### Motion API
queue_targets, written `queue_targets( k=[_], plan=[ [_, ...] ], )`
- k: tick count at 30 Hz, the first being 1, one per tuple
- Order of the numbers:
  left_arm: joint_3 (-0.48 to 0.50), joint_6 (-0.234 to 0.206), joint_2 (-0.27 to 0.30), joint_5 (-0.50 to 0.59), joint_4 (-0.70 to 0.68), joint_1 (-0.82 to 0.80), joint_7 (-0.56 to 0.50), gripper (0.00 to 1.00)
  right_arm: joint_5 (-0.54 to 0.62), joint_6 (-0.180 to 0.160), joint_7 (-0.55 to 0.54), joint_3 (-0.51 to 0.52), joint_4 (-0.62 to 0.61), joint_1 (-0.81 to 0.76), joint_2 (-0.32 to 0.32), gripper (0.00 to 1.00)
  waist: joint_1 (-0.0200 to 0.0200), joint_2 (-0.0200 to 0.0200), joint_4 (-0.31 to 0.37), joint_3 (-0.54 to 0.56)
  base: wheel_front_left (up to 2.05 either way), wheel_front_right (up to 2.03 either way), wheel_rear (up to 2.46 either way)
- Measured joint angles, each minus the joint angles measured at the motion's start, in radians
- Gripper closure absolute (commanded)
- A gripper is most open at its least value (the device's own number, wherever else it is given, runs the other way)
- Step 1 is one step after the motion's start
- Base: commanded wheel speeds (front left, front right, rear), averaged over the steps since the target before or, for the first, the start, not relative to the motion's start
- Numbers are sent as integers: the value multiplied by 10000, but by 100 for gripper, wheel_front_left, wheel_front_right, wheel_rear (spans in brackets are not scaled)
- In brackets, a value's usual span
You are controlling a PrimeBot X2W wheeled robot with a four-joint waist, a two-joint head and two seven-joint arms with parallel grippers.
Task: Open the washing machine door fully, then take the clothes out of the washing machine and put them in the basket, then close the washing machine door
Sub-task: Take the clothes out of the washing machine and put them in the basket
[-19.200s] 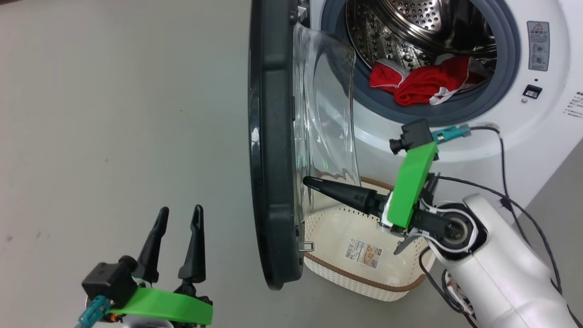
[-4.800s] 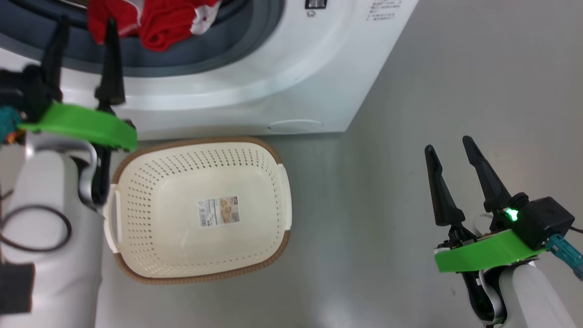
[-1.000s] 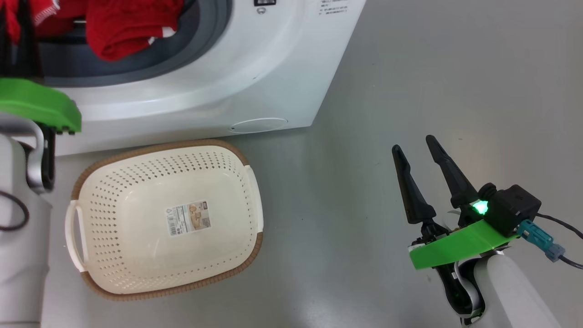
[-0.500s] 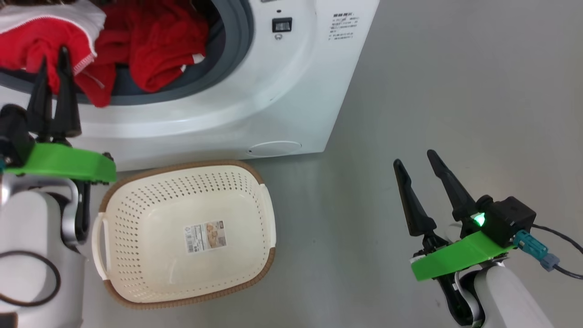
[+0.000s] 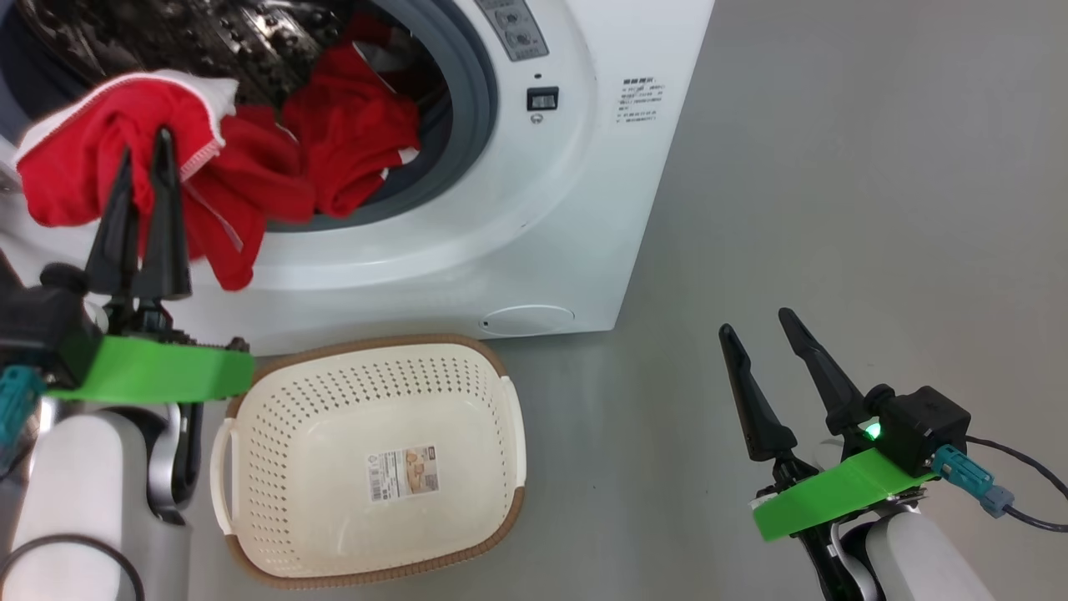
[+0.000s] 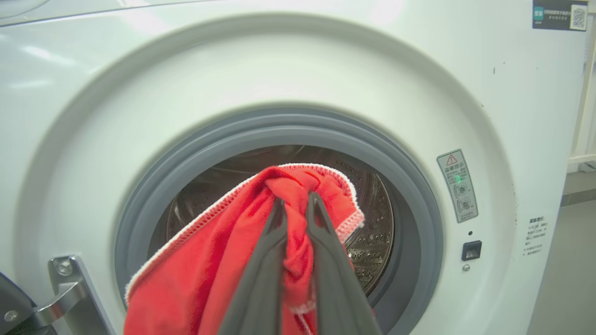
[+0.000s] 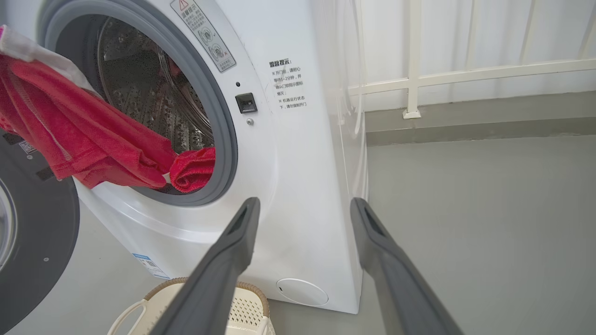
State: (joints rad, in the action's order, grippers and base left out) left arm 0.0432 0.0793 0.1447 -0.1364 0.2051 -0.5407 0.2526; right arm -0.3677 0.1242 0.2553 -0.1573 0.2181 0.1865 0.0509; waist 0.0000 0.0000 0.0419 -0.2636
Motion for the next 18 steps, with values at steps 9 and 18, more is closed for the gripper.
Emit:
queue_targets(
  k=[9,18],
  plan=[
    [-111,21,-222,123,-1057,819,6,100,-6,0,0,-84,31,-52,0,0,0,0,-163,517,0,0,0],
    [-585,130,-694,-389,-178,1947,-59,100,-13,0,0,-109,12,-261,0,0,0,0,-286,585,0,0,0]
  ],
)
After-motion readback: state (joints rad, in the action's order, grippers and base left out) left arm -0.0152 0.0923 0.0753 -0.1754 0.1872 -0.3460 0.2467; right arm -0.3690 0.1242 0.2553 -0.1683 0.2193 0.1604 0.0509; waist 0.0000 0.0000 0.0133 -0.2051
